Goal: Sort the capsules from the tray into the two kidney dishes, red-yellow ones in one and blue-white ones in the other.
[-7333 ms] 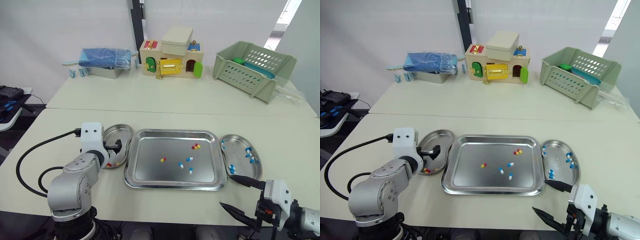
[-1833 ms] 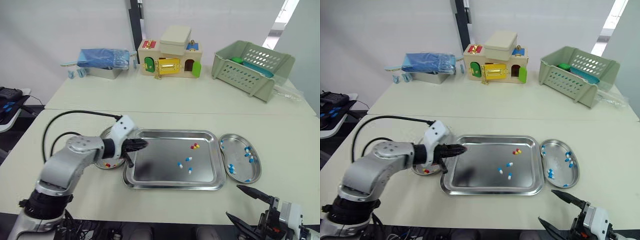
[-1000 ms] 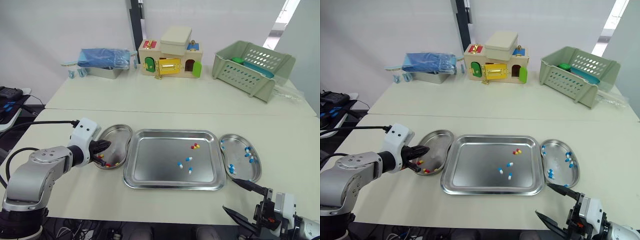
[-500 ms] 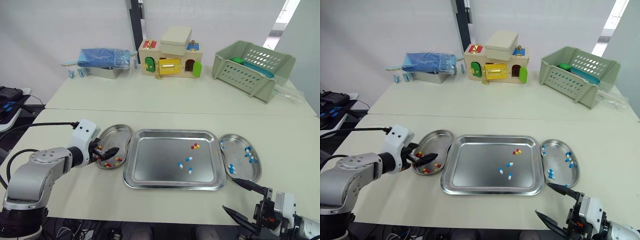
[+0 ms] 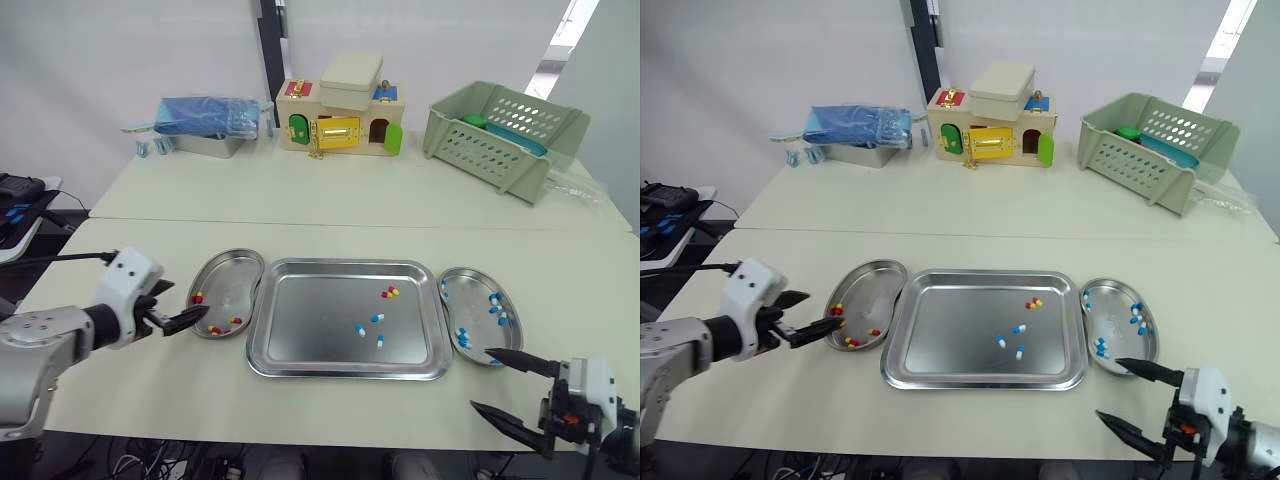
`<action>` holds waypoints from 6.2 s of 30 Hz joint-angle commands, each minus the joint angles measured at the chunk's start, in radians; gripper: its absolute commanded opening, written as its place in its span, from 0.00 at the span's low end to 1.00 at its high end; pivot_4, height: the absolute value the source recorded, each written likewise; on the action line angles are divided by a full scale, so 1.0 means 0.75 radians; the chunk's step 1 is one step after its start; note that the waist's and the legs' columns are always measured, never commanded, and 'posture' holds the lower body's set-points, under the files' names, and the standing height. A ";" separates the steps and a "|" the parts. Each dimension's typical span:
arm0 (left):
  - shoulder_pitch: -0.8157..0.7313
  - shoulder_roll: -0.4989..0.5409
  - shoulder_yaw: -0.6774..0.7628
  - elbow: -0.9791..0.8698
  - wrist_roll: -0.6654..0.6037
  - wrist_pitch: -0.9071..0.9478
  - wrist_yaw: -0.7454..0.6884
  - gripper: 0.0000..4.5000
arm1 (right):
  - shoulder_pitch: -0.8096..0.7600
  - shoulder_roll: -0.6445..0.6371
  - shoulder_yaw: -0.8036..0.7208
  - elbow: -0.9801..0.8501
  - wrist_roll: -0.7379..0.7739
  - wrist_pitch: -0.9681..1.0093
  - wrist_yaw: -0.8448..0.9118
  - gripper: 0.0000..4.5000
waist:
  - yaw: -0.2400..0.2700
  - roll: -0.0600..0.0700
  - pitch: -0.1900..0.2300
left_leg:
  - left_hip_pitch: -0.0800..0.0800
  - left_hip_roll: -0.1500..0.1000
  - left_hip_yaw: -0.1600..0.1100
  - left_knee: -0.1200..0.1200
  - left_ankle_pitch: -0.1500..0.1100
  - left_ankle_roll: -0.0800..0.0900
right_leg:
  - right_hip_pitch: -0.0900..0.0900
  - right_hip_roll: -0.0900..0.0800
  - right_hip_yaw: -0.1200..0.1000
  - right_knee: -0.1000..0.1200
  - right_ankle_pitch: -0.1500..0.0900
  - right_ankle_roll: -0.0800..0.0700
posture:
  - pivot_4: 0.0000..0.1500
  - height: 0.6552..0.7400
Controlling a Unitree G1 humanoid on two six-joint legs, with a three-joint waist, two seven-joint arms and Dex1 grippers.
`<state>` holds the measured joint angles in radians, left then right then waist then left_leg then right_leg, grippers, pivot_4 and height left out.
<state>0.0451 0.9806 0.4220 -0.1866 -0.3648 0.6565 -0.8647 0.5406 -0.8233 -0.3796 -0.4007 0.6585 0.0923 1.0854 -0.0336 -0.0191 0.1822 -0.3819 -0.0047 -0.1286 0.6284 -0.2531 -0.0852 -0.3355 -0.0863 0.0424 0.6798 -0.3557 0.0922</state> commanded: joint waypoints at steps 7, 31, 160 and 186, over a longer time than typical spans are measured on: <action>0.053 0.136 0.284 0.356 0.023 -0.333 -0.237 0.99 | -0.248 -0.229 -0.280 0.092 0.182 0.467 -0.104 1.00 | -0.002 -0.001 0.001 | -0.001 0.000 0.000 0.000 0.000 0.000 | -0.001 0.000 0.000 0.000 0.000 0.000 | 1.00 1.00; 0.097 0.135 0.293 0.628 0.040 -0.577 -0.358 0.99 | -0.559 -0.303 -0.192 0.711 -0.212 0.322 0.068 1.00 | -0.031 -0.001 0.001 | -0.001 0.001 0.001 -0.001 0.000 0.000 | -0.002 0.000 0.000 0.001 0.000 0.000 | 1.00 1.00; 0.804 -0.720 -0.344 -0.154 -0.339 -1.583 -0.531 1.00 | -1.102 0.053 0.699 -0.333 -0.317 0.949 -0.376 0.01 | 0.006 -0.005 -0.002 | -0.016 -0.001 -0.004 0.003 -0.001 0.002 | -0.011 0.000 -0.004 -0.002 0.001 0.001 | 1.00 1.00; 0.679 -0.705 -0.422 -0.077 -0.374 -1.601 -0.682 1.00 | -0.645 -0.253 0.238 -0.033 -0.444 0.624 -0.202 0.22 | 0.001 -0.004 -0.003 | -0.010 0.000 -0.002 0.003 -0.001 0.002 | -0.006 0.000 -0.002 -0.002 0.001 0.001 | 1.00 1.00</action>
<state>0.5444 0.4550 0.1119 -0.2272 -0.6292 -0.5352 -1.3826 0.0646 -1.0056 -0.1778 -0.4173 0.3240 0.5755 0.9251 -0.0329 -0.0223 0.1802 -0.3896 -0.0048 -0.1297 0.6303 -0.2539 -0.0839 -0.3402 -0.0860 0.0409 0.6781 -0.3550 0.0931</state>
